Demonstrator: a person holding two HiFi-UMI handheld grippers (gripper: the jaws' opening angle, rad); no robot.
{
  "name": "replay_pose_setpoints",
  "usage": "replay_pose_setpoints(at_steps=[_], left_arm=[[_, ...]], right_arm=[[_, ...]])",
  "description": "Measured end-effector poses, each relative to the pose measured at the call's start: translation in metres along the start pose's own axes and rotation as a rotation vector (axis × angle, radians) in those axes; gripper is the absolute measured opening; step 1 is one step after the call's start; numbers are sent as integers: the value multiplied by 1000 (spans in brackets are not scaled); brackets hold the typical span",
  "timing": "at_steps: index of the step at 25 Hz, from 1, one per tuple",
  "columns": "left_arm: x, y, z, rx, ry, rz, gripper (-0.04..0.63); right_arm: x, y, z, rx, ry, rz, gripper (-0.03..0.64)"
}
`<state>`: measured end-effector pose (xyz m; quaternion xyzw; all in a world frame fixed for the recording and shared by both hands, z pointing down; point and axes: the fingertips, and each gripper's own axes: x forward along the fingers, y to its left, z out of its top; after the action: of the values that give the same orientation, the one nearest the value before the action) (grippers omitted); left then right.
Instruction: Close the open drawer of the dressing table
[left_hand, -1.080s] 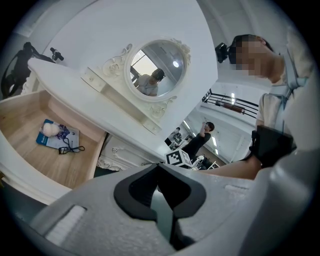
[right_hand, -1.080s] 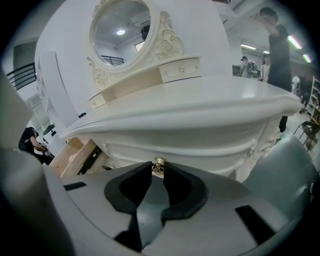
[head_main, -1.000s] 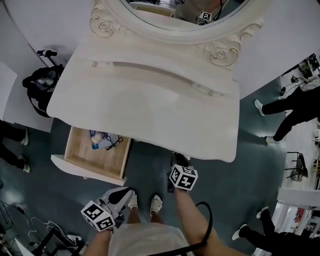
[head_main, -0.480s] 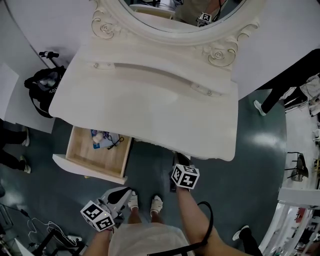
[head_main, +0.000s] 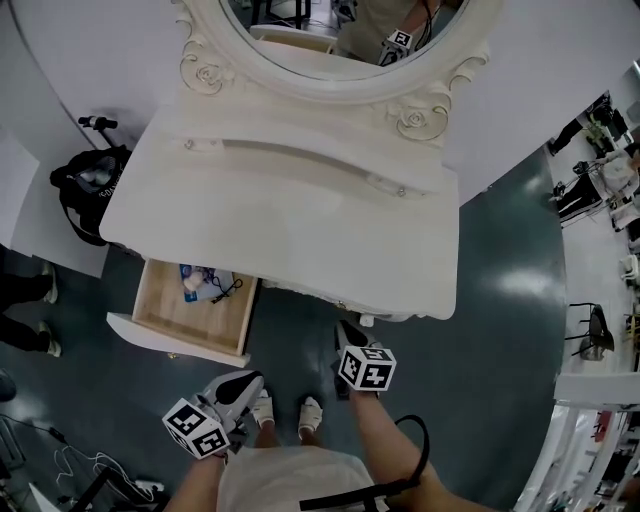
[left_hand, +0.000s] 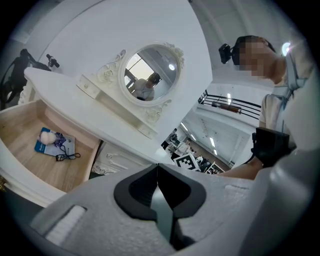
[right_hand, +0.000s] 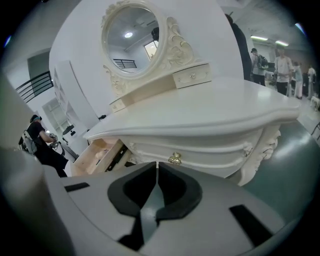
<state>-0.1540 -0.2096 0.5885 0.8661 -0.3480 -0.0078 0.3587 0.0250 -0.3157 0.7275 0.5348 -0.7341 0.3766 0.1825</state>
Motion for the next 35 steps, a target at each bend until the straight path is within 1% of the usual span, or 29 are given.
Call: replay_pose_setpoints(at_steps=[3, 7, 13, 18, 23, 27, 35], left_arm=[[0, -8, 3, 16, -5, -14, 9], [-1, -18, 6, 33, -7, -31, 9], [-5, -36, 5, 55, -10, -54, 9], [-13, -49, 1, 68, -7, -67, 9], [-21, -65, 0, 80, -13, -85, 9], [-29, -74, -7, 90, 7, -90, 9], [-44, -88, -12, 110, 24, -101, 9]], right_arm=[[-15, 12, -4, 4, 8, 37, 25], [-36, 26, -5, 31, -10, 86, 24], [-70, 49, -4, 18, -32, 167, 23], [-101, 70, -14, 22, -27, 252, 24], [-138, 95, -25, -1, -10, 352, 23], [-164, 114, -28, 5, -24, 422, 23], [-205, 141, -30, -8, -40, 503, 23]])
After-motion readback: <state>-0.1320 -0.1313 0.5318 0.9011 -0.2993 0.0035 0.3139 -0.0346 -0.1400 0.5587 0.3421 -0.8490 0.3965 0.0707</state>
